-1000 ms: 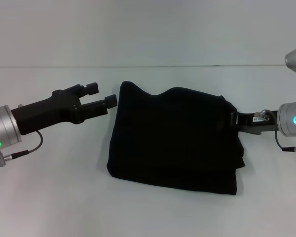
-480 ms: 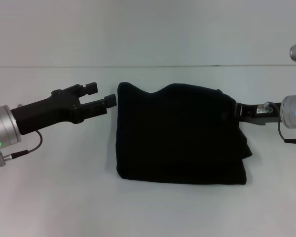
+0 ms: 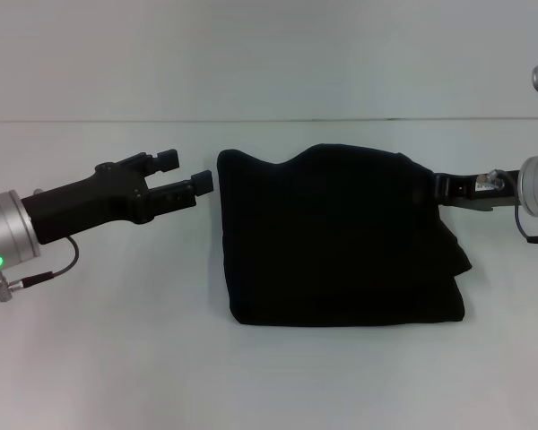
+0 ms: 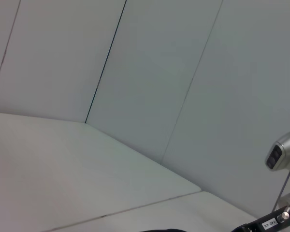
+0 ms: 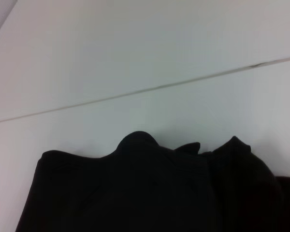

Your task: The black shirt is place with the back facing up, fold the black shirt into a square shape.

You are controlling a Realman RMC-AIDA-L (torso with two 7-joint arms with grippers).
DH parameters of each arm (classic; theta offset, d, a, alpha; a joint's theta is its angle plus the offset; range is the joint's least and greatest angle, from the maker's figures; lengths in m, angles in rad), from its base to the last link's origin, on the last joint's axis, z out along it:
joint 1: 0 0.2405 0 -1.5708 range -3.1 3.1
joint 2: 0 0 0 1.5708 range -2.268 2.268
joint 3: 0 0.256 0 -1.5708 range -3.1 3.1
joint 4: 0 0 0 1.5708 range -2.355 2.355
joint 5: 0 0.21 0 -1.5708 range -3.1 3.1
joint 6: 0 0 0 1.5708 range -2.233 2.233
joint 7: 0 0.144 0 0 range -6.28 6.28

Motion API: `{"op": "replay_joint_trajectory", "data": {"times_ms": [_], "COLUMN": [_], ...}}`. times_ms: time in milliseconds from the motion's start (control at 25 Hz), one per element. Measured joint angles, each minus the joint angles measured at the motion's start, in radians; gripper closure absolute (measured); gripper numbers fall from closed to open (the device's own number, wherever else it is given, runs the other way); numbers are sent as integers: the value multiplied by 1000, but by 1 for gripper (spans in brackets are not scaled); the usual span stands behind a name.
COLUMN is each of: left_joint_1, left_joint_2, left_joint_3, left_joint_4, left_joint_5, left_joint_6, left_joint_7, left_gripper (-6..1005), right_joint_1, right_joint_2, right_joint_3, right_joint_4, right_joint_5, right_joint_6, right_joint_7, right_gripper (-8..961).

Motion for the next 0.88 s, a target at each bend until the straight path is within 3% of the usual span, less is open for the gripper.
{"op": "replay_joint_trajectory", "data": {"times_ms": [560,880], "left_joint_1": [0,3], "left_joint_2": [-2,-2], "left_joint_3": [0,0], "left_joint_4": [-2,3], "left_joint_5": [0,0], "left_joint_6": [0,0], "left_joint_7": [0,-5], "left_gripper": [133,139], "right_joint_1": [-26,-66], "right_joint_2": [-1,-1], "right_joint_3": [0,3], "right_joint_4": [-9,-86], "right_joint_5": [5,9], "right_joint_6": [-38,-79], "right_joint_7": [0,0], "right_gripper": [926,813]}}
